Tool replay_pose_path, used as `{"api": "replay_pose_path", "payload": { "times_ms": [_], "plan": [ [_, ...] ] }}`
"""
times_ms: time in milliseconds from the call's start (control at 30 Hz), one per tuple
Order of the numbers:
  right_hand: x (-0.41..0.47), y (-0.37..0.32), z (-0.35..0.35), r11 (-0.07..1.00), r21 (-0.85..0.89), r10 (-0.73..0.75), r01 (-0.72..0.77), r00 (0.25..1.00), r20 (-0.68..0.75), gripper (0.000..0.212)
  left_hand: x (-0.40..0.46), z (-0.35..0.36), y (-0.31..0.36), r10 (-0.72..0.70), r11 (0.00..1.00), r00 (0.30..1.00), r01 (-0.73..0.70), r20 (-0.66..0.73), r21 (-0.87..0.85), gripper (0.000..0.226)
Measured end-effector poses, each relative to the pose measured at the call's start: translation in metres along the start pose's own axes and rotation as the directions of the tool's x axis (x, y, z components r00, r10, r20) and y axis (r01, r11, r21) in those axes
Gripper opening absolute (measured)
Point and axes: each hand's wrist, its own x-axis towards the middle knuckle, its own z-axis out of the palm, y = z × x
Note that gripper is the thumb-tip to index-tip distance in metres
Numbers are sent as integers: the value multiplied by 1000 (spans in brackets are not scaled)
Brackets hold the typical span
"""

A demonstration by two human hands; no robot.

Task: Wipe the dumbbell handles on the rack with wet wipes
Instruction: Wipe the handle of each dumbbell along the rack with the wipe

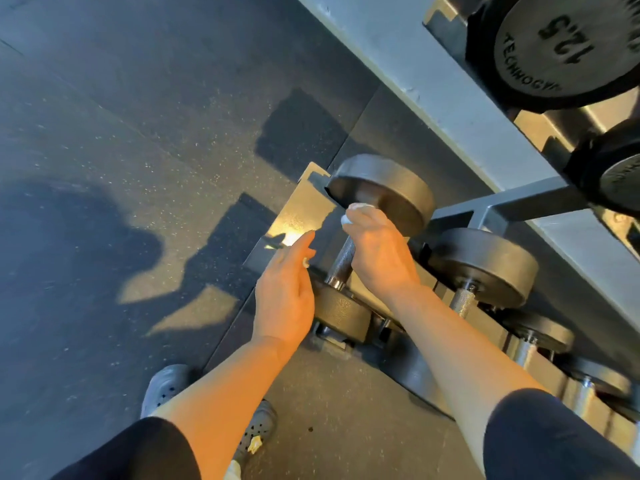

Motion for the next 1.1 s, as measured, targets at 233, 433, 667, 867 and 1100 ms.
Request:
{"api": "replay_pose_path", "payload": {
  "times_ms": [233, 433, 667, 867, 1100],
  "plan": [
    [-6, -8, -3, 999, 40, -15, 14, 999, 38, 38, 1, -6, -2, -17, 999, 996, 20, 89, -36, 51],
    [-15, -9, -11, 965, 262, -52, 28, 995, 85, 29, 0, -11, 5, -65, 995, 993, 71, 96, -63, 46],
    [-37, -15, -24, 647, 700, 29, -303, 927, 374, 35, 1, -9, 13, -132, 990, 989, 135, 61, -50, 46],
    [-78, 22, -30, 504, 765, 525, -401, 846, 97, 33, -20, 18, 72, 149, 989, 989, -148, 18, -22, 43],
    [-122, 101, -6, 825, 370, 498, -427, 860, -116, 32, -66, 88, 71, 179, 984, 972, -179, 155, -16, 39]
  ]
}}
